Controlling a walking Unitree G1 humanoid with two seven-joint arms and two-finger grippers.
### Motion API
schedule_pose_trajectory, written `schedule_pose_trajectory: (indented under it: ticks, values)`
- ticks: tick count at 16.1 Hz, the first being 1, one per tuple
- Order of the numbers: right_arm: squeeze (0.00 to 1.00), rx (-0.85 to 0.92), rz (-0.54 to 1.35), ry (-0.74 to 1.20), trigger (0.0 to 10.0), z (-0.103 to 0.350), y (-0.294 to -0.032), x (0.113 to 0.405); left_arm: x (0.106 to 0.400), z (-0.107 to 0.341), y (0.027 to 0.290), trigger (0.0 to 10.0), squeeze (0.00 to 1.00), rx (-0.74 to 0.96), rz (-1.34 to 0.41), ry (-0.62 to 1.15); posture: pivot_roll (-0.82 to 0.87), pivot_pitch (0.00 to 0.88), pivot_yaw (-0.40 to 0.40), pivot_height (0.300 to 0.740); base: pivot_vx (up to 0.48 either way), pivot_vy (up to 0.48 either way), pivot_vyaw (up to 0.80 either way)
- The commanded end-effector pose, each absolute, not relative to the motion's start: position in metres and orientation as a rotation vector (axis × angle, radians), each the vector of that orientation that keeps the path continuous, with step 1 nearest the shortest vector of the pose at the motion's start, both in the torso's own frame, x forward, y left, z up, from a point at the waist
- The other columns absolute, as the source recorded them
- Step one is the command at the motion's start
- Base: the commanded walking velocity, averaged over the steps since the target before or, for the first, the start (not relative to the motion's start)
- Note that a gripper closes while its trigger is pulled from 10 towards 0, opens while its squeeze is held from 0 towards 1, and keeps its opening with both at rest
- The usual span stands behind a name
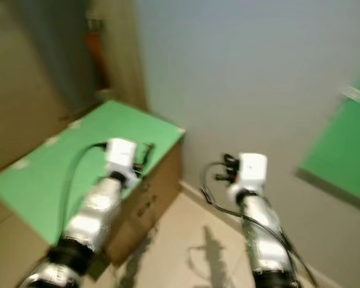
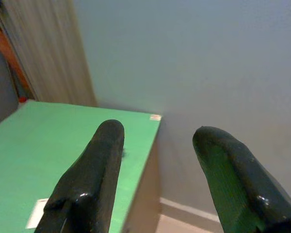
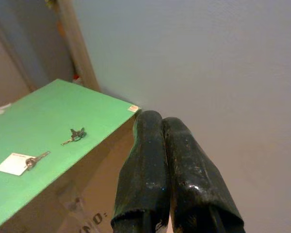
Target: Hang keys on a hook
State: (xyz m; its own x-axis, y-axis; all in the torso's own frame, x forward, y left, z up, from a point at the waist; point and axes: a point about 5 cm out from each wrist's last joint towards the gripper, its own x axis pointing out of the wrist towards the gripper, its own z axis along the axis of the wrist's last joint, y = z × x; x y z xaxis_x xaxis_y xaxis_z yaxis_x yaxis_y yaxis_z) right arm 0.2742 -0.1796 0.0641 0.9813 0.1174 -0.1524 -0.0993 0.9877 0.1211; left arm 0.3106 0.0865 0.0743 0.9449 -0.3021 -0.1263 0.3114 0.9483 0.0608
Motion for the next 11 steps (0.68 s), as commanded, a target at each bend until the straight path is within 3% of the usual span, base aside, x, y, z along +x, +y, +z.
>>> schedule_pose_trajectory:
  ticks: [1, 4, 11]
  values:
    - [0.0, 0.112, 0.147, 0.132, 10.0, 0.072, -0.17, 0.279, 0.313, 0.079, 0.098, 10.0, 0.0, 0.108, -0.274, 0.094, -0.12, 0.0, 0.034, 0.74, 0.289, -0.379, 0.61]
    - [0.0, 0.114, 0.179, 0.14, 10.0, 0.071, -0.163, 0.28, 0.312, 0.075, 0.103, 10.0, 0.0, 0.123, -0.238, 0.108, -0.1, 0.0, 0.024, 0.74, 0.285, -0.384, 0.61]
    - [0.0, 0.088, 0.253, 0.159, 10.0, 0.07, -0.154, 0.287, 0.309, 0.074, 0.111, 10.0, 0.0, 0.098, -0.185, 0.113, -0.05, 0.0, -0.003, 0.74, 0.298, -0.078, 0.61]
